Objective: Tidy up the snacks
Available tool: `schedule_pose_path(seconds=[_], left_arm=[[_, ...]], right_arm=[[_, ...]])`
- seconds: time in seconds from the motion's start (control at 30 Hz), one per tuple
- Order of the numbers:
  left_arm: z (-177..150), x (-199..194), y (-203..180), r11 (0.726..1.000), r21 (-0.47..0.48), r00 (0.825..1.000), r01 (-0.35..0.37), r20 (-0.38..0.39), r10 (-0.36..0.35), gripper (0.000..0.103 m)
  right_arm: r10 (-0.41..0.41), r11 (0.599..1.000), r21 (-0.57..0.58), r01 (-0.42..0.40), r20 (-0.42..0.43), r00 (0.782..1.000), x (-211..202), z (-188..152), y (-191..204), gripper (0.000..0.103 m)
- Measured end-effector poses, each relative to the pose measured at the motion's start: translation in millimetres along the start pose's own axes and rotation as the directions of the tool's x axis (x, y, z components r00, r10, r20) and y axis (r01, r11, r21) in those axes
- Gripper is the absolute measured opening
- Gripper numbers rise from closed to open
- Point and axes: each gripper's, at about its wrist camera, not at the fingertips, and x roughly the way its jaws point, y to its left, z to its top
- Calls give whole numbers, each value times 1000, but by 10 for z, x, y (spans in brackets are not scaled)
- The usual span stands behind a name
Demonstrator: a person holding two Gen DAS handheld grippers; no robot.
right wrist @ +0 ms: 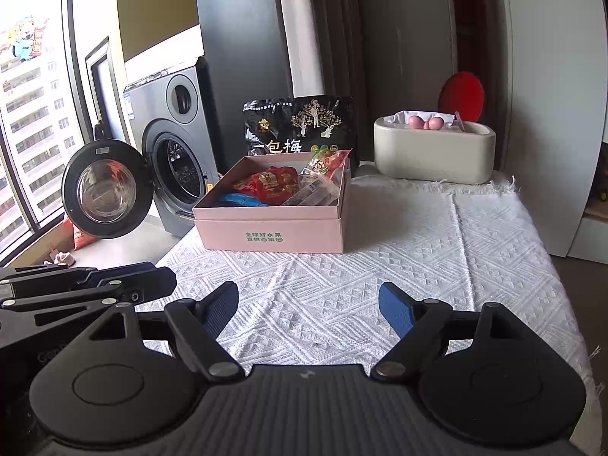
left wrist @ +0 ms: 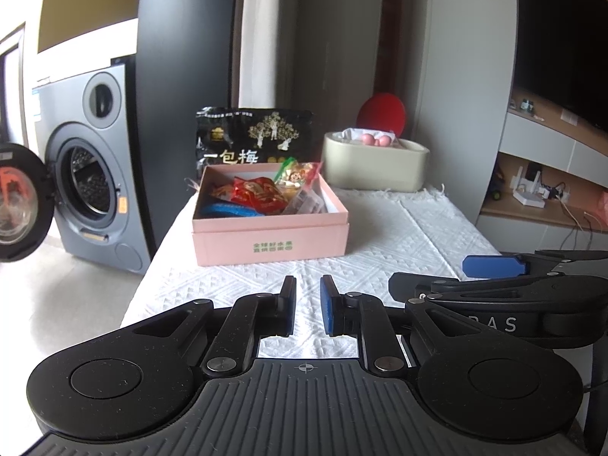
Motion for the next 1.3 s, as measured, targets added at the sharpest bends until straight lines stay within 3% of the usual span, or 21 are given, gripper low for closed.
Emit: schedule_pose_path(seconds=[0.97, 1.3], left_arm=[[-7, 12, -28, 1000, 8, 1000, 6, -5, -6, 17], [-21, 85, 107, 999, -35, 1000, 3, 7, -2, 17]], right_arm=[[4, 1000, 20, -4, -10, 1000, 4, -4, -46, 82], [3, 1000, 17, -2, -28, 1000, 88, -2, -53, 86]])
